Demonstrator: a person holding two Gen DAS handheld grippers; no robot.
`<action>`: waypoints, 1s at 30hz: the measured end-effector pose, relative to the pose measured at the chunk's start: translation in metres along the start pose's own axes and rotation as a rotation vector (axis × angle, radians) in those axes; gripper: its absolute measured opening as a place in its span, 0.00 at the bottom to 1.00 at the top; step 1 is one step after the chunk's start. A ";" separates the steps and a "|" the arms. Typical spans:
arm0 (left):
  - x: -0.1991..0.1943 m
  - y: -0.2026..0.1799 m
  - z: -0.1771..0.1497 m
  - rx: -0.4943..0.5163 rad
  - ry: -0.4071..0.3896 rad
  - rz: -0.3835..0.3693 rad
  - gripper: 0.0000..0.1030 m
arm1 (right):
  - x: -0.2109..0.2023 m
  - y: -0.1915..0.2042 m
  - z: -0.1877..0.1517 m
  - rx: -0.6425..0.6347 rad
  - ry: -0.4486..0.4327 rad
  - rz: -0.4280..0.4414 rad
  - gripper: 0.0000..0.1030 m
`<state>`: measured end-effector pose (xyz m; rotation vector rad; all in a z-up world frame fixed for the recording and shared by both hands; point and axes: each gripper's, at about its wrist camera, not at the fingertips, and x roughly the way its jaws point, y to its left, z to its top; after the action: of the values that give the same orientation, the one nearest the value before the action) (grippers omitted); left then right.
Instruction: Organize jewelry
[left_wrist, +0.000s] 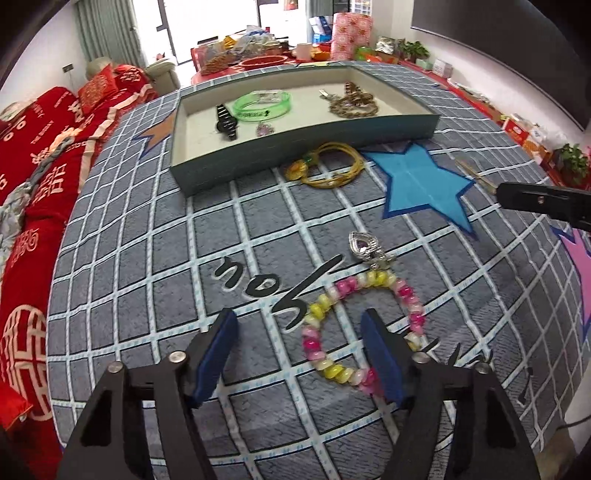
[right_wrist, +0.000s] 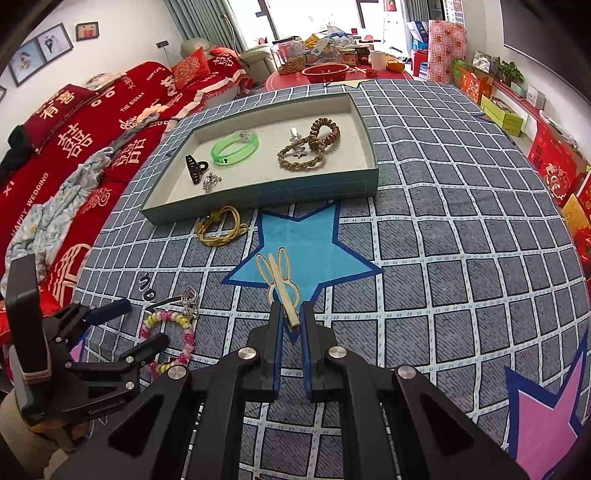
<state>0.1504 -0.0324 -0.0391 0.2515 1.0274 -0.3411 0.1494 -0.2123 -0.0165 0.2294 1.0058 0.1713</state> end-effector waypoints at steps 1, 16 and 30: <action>0.000 -0.001 0.000 0.006 -0.001 -0.009 0.70 | 0.000 0.000 0.000 0.002 0.000 0.001 0.09; -0.034 -0.002 0.008 -0.025 -0.080 -0.117 0.22 | -0.008 0.000 0.007 0.003 -0.020 0.001 0.09; -0.064 0.036 0.081 -0.099 -0.250 -0.073 0.22 | -0.019 0.009 0.063 -0.026 -0.086 0.006 0.09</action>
<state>0.1986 -0.0185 0.0582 0.0794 0.8053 -0.3765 0.1931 -0.2156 0.0335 0.2142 0.9168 0.1780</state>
